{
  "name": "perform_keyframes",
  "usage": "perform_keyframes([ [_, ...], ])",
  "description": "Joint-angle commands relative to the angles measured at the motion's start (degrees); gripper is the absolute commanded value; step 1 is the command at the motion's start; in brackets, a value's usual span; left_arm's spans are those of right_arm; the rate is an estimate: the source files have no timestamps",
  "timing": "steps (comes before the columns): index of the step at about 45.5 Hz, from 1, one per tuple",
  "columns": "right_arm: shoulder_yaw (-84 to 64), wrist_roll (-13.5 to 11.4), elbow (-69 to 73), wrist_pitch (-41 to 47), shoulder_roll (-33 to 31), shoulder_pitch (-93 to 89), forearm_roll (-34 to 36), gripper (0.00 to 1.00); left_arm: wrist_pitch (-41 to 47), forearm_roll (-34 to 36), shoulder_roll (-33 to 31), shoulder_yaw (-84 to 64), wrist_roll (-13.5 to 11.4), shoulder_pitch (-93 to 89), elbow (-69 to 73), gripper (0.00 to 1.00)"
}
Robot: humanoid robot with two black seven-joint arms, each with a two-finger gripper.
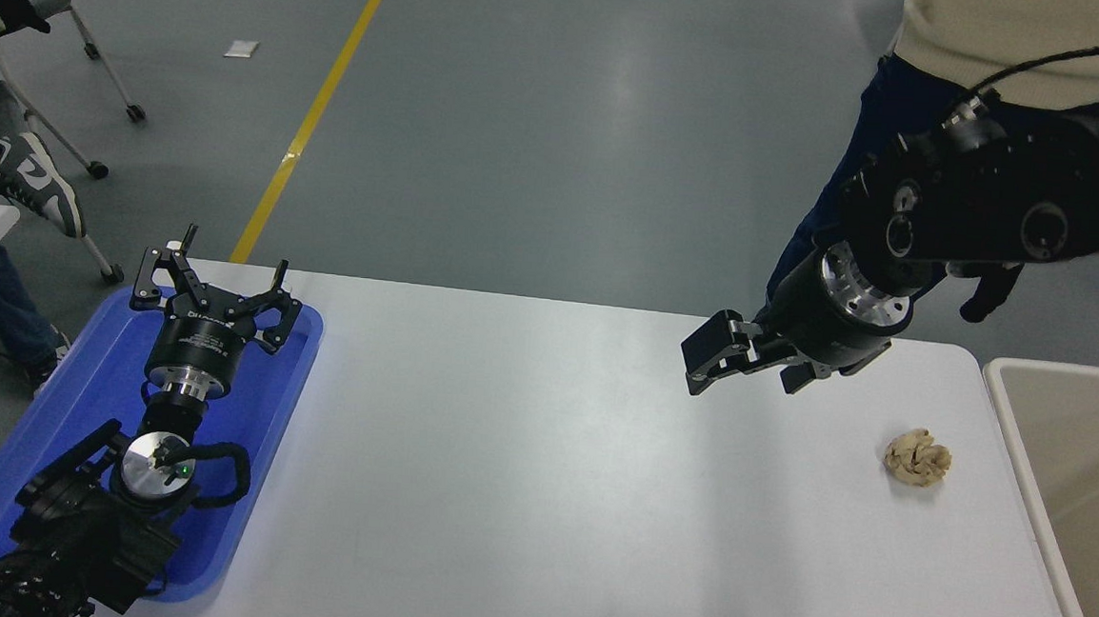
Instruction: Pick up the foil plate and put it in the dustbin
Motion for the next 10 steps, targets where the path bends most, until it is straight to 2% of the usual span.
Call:
perform_keyframes([
  [1,-5.74,0.00,0.60,2.33,0.33,2.52,2.54,1.00,0.00,-0.01,0.00,0.00,0.00,0.01,0.00,1.00],
  [10,-6.62,0.00,1.56,2.85,-3.09,4.54,1.41,1.00,0.00,-0.01,0.00,0.00,0.00,0.01,0.00,1.00],
])
